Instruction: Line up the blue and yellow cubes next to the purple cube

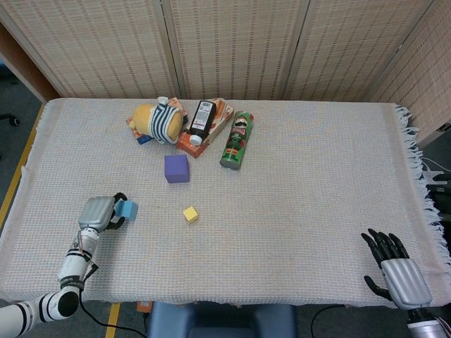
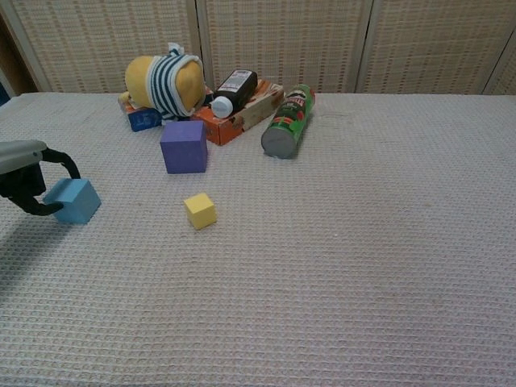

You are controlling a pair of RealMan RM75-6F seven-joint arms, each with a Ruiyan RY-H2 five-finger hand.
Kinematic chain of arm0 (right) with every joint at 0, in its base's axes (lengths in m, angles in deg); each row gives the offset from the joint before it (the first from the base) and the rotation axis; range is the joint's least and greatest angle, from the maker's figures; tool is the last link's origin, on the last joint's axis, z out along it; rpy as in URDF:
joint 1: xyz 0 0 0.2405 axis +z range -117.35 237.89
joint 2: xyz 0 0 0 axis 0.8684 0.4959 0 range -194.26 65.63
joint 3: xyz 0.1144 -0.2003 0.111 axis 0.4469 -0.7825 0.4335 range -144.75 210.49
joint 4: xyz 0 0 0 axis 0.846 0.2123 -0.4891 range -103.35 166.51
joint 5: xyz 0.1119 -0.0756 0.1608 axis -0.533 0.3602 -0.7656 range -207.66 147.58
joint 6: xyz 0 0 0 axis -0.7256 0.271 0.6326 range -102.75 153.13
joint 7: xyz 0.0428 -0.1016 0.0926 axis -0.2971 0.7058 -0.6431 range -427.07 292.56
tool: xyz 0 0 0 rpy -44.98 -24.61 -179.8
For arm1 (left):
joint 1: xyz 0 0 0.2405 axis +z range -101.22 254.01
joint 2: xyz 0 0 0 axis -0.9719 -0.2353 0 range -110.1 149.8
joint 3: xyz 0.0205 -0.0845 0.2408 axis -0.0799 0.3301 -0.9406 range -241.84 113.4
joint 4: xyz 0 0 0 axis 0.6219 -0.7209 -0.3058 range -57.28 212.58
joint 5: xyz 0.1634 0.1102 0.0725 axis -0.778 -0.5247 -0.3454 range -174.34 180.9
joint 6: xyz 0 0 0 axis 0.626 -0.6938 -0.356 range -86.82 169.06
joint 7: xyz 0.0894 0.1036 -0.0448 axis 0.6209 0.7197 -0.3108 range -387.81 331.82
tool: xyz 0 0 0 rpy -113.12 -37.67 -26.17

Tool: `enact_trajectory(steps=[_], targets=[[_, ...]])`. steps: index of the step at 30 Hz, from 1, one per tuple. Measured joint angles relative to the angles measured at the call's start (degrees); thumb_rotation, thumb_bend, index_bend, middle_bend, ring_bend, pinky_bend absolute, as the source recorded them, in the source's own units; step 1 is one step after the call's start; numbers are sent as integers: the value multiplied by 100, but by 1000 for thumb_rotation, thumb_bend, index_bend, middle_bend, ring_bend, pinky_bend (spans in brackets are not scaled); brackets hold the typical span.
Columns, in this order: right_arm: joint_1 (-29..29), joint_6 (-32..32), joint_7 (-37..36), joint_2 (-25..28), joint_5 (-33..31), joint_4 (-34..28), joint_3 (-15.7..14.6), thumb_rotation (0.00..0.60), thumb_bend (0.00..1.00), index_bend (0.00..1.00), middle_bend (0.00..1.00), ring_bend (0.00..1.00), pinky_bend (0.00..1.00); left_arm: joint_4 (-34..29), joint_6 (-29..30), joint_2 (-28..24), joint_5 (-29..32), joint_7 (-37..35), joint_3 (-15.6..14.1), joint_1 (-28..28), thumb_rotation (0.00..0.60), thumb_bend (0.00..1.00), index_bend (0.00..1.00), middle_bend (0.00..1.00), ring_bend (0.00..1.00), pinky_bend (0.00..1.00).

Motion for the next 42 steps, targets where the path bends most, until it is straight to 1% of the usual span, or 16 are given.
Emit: enact_trajectory(steps=[3, 7, 10, 15, 18, 21, 26, 31, 35, 38, 42], targets=[[-2, -9, 8, -1, 11, -2, -6, 600, 39, 0, 0, 0, 0, 89, 46, 59, -37, -43, 11, 16, 600, 351, 474, 1000, 1000, 1000], [-5, -6, 26, -10, 4, -2, -10, 600, 38, 0, 0, 0, 0, 113, 196, 124, -75, -29, 55, 33, 600, 370, 509, 1000, 1000, 1000], [9, 27, 31, -16, 7, -3, -19, 600, 39, 0, 0, 0, 0, -26, 272, 120, -122, -65, 120, 39, 600, 376, 521, 1000, 1000, 1000], [30, 58, -3, -3, 22, -11, -34, 600, 39, 0, 0, 0, 0, -507, 448, 73, -227, 5, 239, -5, 600, 375, 540, 1000, 1000, 1000], [39, 63, -50, 15, 37, -8, -44, 600, 38, 0, 0, 0, 0, -706, 556, 106, -215, 273, 302, -88, 600, 377, 542, 1000, 1000, 1000], [41, 57, -99, 37, 46, -10, -51, 600, 39, 0, 0, 0, 0, -842, 644, 246, -126, 635, 398, -242, 600, 385, 542, 1000, 1000, 1000], [41, 54, -187, 74, 44, -1, -63, 600, 39, 0, 0, 0, 0, -915, 689, 582, 265, 1226, 623, -614, 600, 386, 543, 1000, 1000, 1000], [45, 58, -306, 113, -36, 12, -30, 600, 39, 0, 0, 0, 0, -820, 628, 920, 826, 1602, 848, -990, 600, 385, 542, 1000, 1000, 1000], [53, 65, -415, 152, -77, 25, -10, 600, 38, 0, 0, 0, 0, -511, 505, 1206, 1283, 1840, 975, -1314, 600, 385, 540, 1000, 1000, 1000], [56, 57, -509, 193, -103, 31, 5, 600, 38, 0, 0, 0, 0, -200, 502, 1446, 1328, 1968, 994, -1494, 600, 385, 539, 1000, 1000, 1000], [54, 48, -552, 214, -112, 38, 11, 600, 39, 0, 0, 0, 0, 0, 501, 1597, 1346, 2031, 1000, -1606, 600, 383, 540, 1000, 1000, 1000]])
